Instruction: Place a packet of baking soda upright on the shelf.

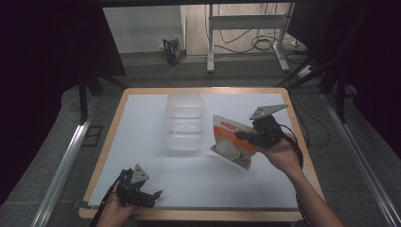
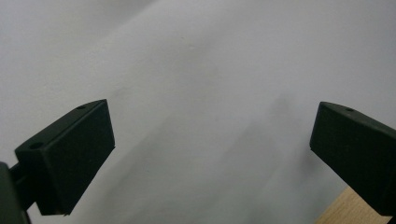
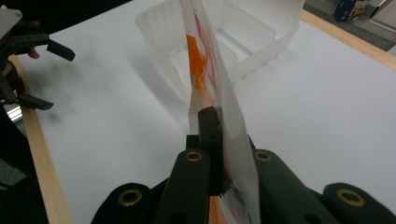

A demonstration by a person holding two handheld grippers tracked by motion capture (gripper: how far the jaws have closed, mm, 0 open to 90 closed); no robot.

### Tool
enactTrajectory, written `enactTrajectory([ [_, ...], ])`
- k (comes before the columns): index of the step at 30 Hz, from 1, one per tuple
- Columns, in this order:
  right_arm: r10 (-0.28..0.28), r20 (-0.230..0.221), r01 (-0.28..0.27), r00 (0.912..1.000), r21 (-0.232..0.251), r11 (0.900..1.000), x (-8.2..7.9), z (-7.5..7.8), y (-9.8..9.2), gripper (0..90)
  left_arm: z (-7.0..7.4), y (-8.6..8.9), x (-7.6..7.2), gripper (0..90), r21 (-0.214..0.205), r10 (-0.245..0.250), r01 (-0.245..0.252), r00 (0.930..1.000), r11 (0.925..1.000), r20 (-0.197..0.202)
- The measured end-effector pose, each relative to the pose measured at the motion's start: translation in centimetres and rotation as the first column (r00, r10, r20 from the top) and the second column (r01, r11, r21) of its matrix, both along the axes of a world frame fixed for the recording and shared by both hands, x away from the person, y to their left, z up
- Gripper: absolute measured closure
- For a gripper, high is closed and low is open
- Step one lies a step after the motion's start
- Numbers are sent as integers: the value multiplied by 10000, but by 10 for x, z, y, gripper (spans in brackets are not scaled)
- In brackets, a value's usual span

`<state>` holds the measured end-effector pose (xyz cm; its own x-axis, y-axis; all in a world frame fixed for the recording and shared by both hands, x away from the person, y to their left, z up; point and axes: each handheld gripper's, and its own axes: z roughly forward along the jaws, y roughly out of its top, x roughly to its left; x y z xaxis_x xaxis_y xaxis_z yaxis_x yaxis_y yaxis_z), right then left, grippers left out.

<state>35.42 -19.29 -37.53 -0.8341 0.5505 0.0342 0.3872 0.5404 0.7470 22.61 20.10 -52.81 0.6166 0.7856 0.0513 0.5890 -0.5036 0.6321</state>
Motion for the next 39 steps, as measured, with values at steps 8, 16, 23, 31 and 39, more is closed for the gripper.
enactTrajectory([
  [8, -122, 172, 121, 9998, 93, 9999, 16, 9, 8, 886, 0, 1, 0, 0, -65, 13, -13, 10000, 10000, -13],
  [16, -259, 335, 255, 9991, 107, 9996, 34, 18, 16, 886, 0, 1, 0, 0, -73, 2, -2, 10000, 10000, -15],
  [23, -432, 364, 426, 9984, 158, 9990, 49, 22, 21, 886, 0, 1, 0, 0, -80, 4, -4, 10000, 10000, -23],
  [31, -484, 336, 476, 9983, 245, 9986, 64, 25, 30, 886, 0, 1, 0, 0, -97, -2, 2, 10000, 10000, -9],
  [39, -251, 265, 242, 9993, 326, 9992, 71, 30, 46, 886, 0, 1, 0, 0, -80, -18, 18, 10000, 10000, 7],
])
